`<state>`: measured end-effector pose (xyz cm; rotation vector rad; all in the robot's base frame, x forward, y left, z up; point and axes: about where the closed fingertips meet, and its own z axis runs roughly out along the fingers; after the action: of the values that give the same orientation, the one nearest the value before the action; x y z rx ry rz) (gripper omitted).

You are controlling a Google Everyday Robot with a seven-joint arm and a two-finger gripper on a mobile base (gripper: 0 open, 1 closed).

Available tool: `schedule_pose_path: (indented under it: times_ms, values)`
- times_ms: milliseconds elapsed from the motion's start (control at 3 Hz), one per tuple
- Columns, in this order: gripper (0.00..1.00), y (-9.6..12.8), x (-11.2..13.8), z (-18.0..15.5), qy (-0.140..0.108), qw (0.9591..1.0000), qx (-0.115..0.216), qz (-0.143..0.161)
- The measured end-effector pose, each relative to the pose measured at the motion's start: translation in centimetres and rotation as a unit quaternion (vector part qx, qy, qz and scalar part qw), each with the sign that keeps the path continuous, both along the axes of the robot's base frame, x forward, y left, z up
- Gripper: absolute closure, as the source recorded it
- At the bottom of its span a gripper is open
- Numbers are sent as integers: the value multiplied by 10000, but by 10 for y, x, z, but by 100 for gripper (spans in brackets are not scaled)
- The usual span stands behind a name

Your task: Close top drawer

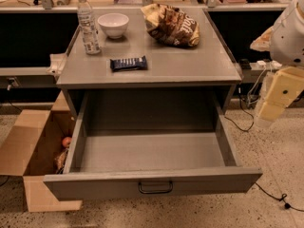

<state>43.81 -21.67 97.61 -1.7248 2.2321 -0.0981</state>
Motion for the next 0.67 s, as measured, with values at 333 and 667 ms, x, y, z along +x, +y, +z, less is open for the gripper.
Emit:
schedule_pose_path:
  times_ms: [333,667]
  values:
    - [0,0,0,0,0,10000,0,0]
    - [0,2,-7,-25,150,9998,-31,91]
